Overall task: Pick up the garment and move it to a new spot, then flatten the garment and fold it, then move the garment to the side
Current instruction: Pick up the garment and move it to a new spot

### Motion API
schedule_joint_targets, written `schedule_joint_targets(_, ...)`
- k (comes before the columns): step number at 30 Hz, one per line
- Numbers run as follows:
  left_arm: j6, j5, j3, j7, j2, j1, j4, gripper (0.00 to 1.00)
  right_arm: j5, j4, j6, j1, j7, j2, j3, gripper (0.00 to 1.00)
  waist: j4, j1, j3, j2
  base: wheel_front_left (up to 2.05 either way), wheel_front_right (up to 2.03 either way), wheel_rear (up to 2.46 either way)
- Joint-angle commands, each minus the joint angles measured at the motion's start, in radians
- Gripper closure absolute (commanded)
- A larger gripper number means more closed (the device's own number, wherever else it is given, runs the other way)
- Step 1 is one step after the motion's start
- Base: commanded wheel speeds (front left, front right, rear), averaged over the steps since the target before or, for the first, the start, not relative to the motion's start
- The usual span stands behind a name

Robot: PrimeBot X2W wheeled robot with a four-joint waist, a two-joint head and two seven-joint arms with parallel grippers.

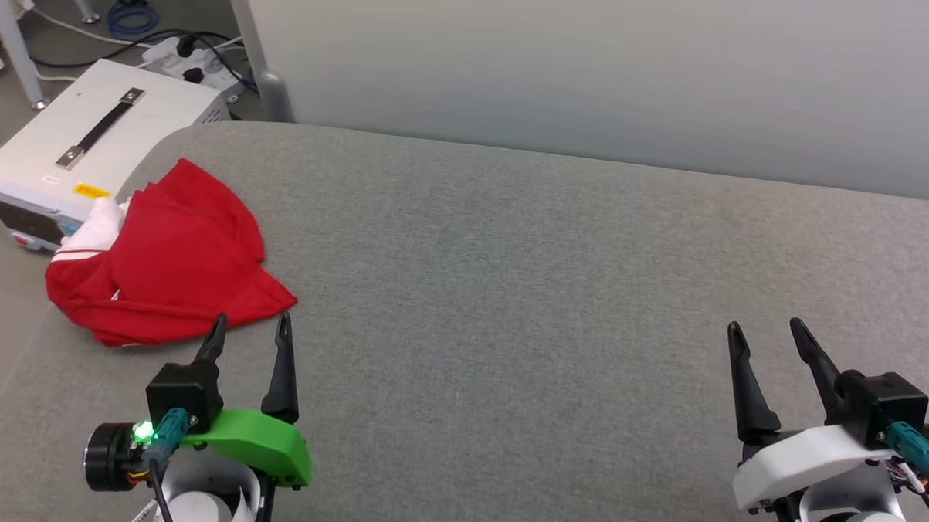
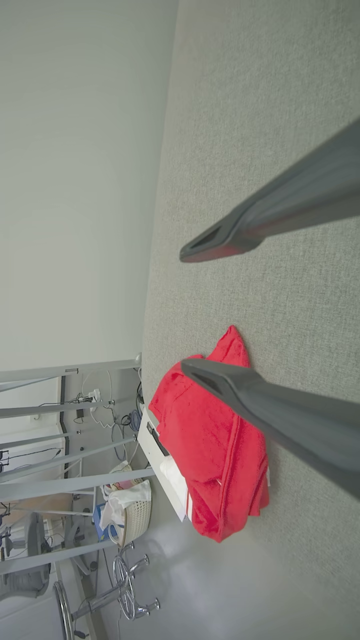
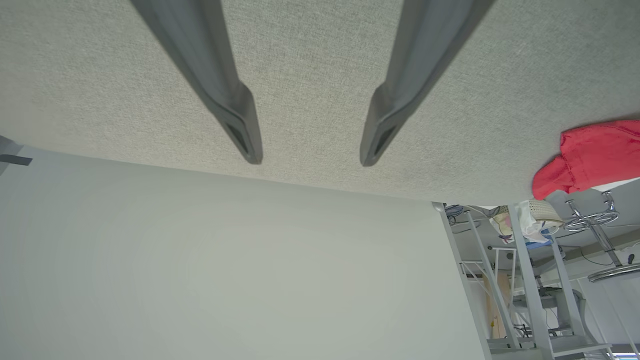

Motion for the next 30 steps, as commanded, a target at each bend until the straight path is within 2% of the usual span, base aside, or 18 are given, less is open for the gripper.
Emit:
schedule_joint_targets(1,-0.005,-0.006,0.008,-0.013,0.001,-0.018,0.006,0.0,-0.002,-0.009,0.0,-0.022,0.001,-0.001,0.004,0.0,0.05,0.0,0.004,0.0,0.0,0.0,0.0)
schedule_joint_targets(16,-0.015,-0.022,0.062,-0.044,0.004,-0.029,0.03,0.0,-0.026,-0.033,0.0,-0.046,0.007,-0.021,0.066,0.0,0.234,0.0,0.012,0.0,0.0,0.0,0.0)
schedule_joint_targets(30,-0.029,-0.03,0.1,-0.073,0.005,-0.03,0.056,0.0,-0.007,-0.047,0.0,-0.067,-0.001,-0.032,0.124,0.0,0.357,0.0,0.019,0.0,0.0,0.0,0.0)
